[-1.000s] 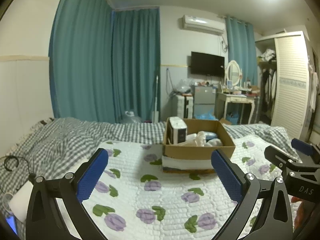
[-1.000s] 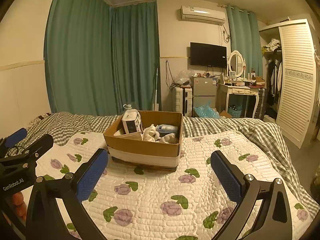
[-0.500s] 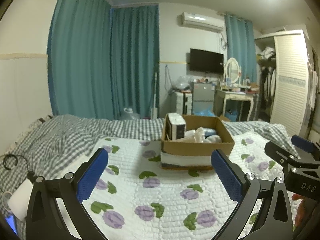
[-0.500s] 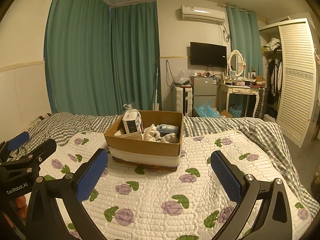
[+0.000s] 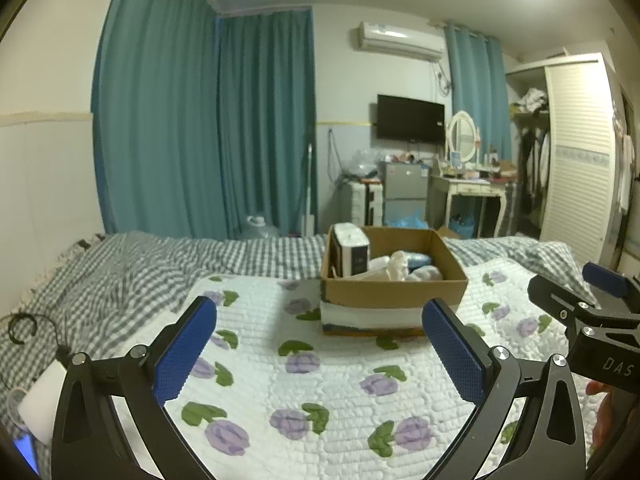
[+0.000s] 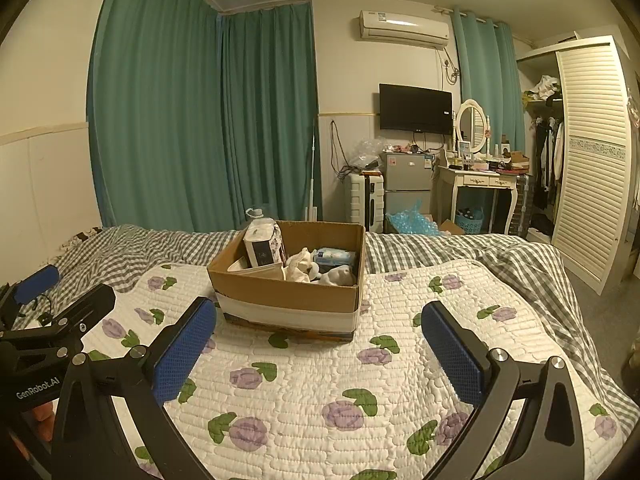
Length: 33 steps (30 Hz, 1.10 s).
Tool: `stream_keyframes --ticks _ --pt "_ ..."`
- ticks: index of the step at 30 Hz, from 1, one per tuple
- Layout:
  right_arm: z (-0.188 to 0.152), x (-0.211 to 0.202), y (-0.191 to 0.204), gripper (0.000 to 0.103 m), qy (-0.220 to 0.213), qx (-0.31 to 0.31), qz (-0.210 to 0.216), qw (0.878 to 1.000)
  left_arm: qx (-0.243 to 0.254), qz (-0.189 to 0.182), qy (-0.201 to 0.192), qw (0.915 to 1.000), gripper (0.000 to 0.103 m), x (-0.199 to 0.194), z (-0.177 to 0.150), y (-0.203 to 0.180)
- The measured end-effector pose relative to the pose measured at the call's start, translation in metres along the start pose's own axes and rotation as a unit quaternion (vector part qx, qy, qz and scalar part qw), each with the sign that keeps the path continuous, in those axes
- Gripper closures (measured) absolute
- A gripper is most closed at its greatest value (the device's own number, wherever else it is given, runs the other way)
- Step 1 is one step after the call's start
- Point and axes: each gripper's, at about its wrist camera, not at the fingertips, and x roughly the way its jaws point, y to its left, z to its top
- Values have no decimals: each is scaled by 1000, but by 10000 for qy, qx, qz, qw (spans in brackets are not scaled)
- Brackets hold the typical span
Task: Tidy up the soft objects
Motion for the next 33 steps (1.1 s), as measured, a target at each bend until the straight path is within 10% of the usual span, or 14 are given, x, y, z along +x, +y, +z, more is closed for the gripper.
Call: stream_keyframes --ticks 33 --pt "-4 1 3 0 49 -20 27 10000 -52 63 20 10000 0 -5 -4 1"
